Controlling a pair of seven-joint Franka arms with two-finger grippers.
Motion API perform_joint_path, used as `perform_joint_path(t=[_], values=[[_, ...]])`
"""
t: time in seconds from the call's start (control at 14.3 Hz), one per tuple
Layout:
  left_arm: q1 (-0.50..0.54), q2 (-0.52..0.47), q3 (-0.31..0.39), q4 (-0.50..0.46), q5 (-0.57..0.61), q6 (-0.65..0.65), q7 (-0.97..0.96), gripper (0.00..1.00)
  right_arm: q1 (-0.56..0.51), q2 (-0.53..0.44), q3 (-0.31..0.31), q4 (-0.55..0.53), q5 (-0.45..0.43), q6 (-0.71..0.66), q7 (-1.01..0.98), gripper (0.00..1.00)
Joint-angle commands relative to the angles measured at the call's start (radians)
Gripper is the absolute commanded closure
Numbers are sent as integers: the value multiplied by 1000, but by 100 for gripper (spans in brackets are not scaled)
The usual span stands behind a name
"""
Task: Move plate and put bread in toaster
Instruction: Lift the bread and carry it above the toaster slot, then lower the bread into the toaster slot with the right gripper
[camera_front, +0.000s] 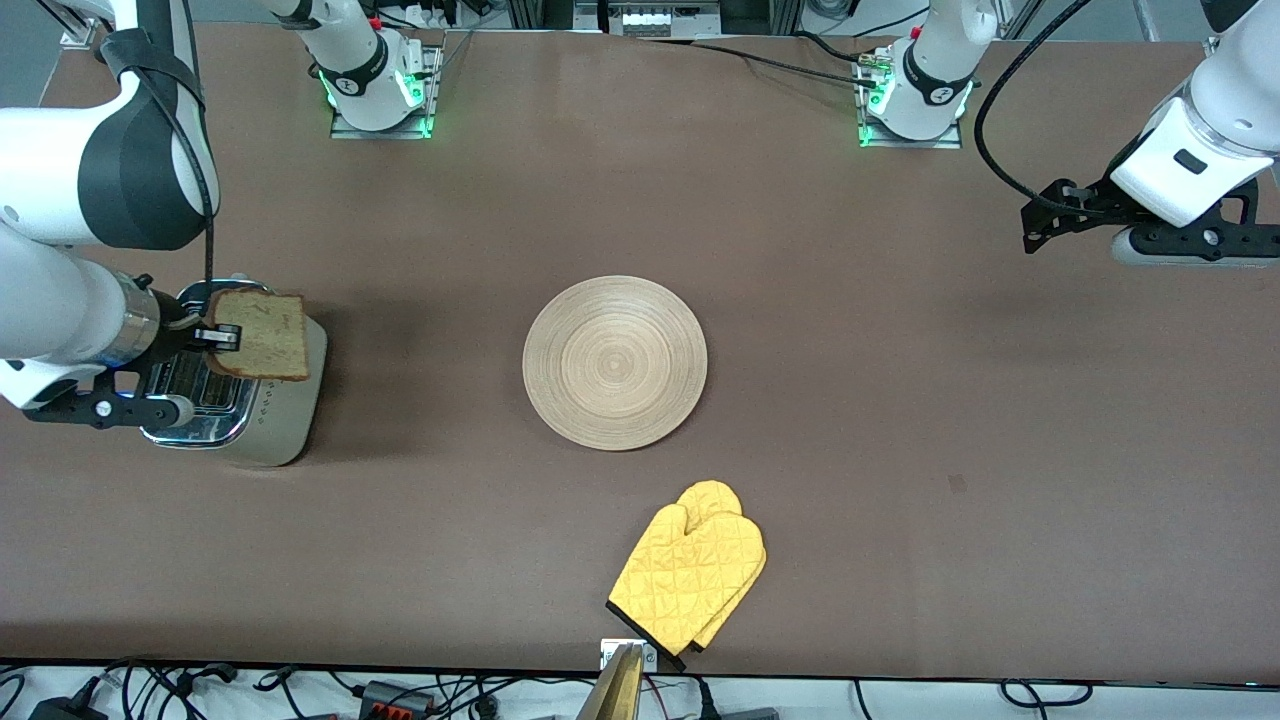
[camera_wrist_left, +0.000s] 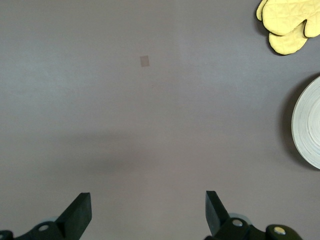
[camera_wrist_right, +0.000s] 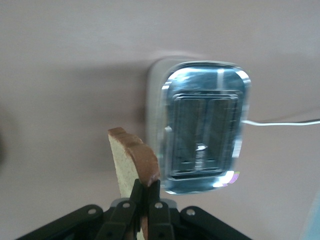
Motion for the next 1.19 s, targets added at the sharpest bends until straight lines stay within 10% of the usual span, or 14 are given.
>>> perform_joint_path(t=[0.0, 0.35, 1.12], values=[[-1, 10, -1, 22, 4, -4, 5, 0, 0, 45, -1, 44, -118, -15, -79, 100], [6, 13, 1, 25, 2, -1, 5, 0, -3, 79, 1, 42, -252, 11, -134, 100], [6, 20, -1, 30, 2, 0, 5, 0, -3, 130, -1, 36, -255, 22, -113, 100]])
